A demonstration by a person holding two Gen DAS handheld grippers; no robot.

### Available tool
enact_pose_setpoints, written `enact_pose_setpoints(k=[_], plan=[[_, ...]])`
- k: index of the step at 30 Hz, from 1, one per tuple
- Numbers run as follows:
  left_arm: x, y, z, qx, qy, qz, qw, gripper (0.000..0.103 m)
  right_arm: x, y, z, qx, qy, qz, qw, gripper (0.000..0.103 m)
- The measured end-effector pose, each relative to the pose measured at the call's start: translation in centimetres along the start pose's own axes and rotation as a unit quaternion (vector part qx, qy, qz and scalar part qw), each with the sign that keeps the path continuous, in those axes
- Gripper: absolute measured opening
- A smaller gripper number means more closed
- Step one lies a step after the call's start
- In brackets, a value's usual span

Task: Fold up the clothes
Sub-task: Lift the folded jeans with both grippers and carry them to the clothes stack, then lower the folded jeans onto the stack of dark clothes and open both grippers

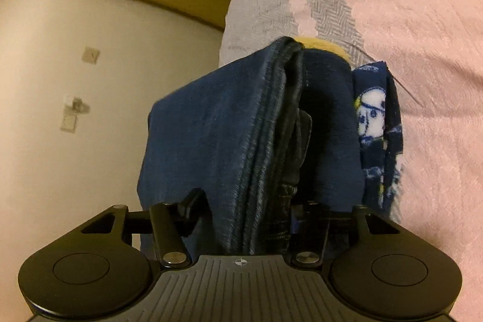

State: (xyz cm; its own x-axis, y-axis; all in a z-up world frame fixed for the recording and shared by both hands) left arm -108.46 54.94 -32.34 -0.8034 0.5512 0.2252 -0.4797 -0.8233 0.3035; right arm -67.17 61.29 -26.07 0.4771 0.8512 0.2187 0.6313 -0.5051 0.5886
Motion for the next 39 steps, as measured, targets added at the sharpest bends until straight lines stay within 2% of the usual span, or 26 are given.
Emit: enact_pose_setpoints(k=[3,5,10,12,15,16,17,18,20,24,28,35,39], plan=[[0.6,0.5,1.3,0.019,-0.031,-0.022,0.9991,0.038,-0.4,-1.2,0.8,-0.042,-0.009,-0.006,0.999,0.058],[0.8,1.3,2.1,0.034,-0.046,-0.024,0.9981,0.036,-0.5,-0.3,0.4,-0.070,0.009,0.001,0.998,0.058],[0.9,4.9,5.2,0.073,-0.083,0.002,0.9939,0.033,-1.3,4.8,-1.2,-0.138,0.065,0.068,0.986,0.059],[1.1,6.1,6.6,0.072,-0.097,0.005,0.9927,0.032,-2.2,6.6,-1.7,-0.148,0.079,0.086,0.982,0.059],[1.0,5.1,9.0,0.062,-0.157,-0.011,0.9857,0.032,-4.2,8.0,-2.7,-0.149,0.112,0.090,0.978,0.056],[1.0,4.6,9.8,0.058,-0.178,-0.017,0.9821,0.032,-4.8,7.8,-3.1,-0.152,0.125,0.089,0.976,0.044],[1.0,4.1,10.6,0.054,-0.200,-0.024,0.9780,0.031,-5.2,7.4,-3.2,-0.162,0.135,0.086,0.974,0.037],[0.9,3.6,11.4,0.051,-0.221,-0.030,0.9734,0.031,-5.5,6.7,-3.3,-0.176,0.142,0.080,0.971,0.035],[0.9,1.9,11.7,0.054,-0.241,-0.044,0.9681,0.030,-5.6,5.7,-3.1,-0.194,0.133,0.074,0.969,0.035],[0.4,-1.1,10.9,0.077,-0.273,-0.072,0.9561,0.029,-5.1,5.1,-3.0,-0.186,0.115,0.083,0.972,0.035],[0.0,-2.4,8.5,0.124,-0.295,-0.086,0.9435,0.015,-5.2,2.4,-3.4,-0.178,0.139,0.058,0.972,0.034],[1.5,-3.4,6.0,0.183,-0.293,-0.096,0.9335,0.016,-5.9,-2.8,-5.5,-0.207,0.230,0.035,0.950,0.035],[1.8,-3.5,7.5,0.191,-0.307,-0.118,0.9248,0.016,-5.9,-2.2,-6.2,-0.227,0.233,0.031,0.945,0.035]])
Point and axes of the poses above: each gripper's, at about its wrist camera, not at the fingertips, and y roughly against the way its jaws point, z to its right, x to its top, the point moved 1 cm from there along -y, roughly the way its jaws point, and after that the axes turned 6 degrees about -x, right-handed, at the moved point
